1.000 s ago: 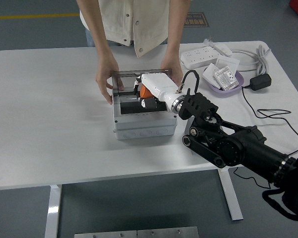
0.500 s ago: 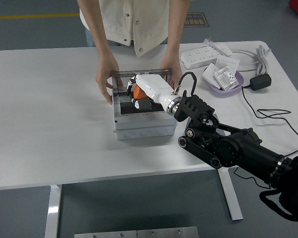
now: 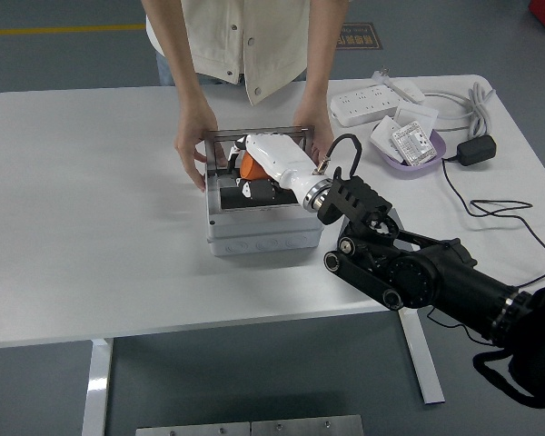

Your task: Fetch the battery,place it into the box,close the lid of the box

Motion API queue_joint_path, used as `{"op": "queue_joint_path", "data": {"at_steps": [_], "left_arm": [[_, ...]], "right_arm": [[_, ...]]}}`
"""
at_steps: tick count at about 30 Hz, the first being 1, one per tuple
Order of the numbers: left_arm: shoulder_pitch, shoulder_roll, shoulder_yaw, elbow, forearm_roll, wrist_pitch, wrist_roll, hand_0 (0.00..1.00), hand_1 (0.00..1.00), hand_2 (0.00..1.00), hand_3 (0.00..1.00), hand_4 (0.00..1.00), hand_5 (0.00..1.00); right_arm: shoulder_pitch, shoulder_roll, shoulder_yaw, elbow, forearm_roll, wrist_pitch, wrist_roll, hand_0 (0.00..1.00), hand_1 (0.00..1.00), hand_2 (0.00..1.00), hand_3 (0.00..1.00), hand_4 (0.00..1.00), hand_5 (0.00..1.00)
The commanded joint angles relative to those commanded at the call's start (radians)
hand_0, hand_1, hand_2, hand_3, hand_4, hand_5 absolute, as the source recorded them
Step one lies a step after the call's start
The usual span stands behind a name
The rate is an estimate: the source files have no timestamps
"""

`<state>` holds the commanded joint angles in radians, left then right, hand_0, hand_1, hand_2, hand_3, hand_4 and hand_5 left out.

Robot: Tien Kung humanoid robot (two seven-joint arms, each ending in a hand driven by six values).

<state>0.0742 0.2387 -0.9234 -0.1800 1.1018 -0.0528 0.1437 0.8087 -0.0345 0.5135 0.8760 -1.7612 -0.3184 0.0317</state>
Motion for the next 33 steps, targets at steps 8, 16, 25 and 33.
{"op": "queue_joint_path", "data": {"at_steps": [8,16,25,33], "left_arm": [[0.0,0.0,0.0,0.0,0.004,-0.003,0.001,0.65,0.747,0.628,0.561,0.747,0.315],[0.002,0.0,-0.008,0.0,0.013,-0.003,0.001,0.65,0.745,0.625,0.56,0.751,0.293],[-0.002,-0.002,-0.003,0.0,0.013,-0.005,0.003,0.649,0.746,0.619,0.561,0.753,0.278],[-0.003,-0.005,0.002,0.0,0.009,-0.006,0.006,0.649,0.745,0.616,0.562,0.76,0.257]], "right_arm": [[-0.003,0.0,0.002,-0.008,-0.006,0.008,0.014,0.325,0.393,0.441,0.562,0.647,0.26],[-0.007,0.0,0.004,-0.007,0.006,0.001,0.017,0.503,0.473,0.487,0.571,0.946,0.448],[-0.012,-0.005,0.018,0.018,0.01,-0.013,0.023,0.542,0.492,0.514,0.576,0.975,0.482],[-0.014,-0.039,0.094,0.138,0.004,0.019,-0.018,0.564,0.485,0.514,0.571,0.976,0.489]]}}
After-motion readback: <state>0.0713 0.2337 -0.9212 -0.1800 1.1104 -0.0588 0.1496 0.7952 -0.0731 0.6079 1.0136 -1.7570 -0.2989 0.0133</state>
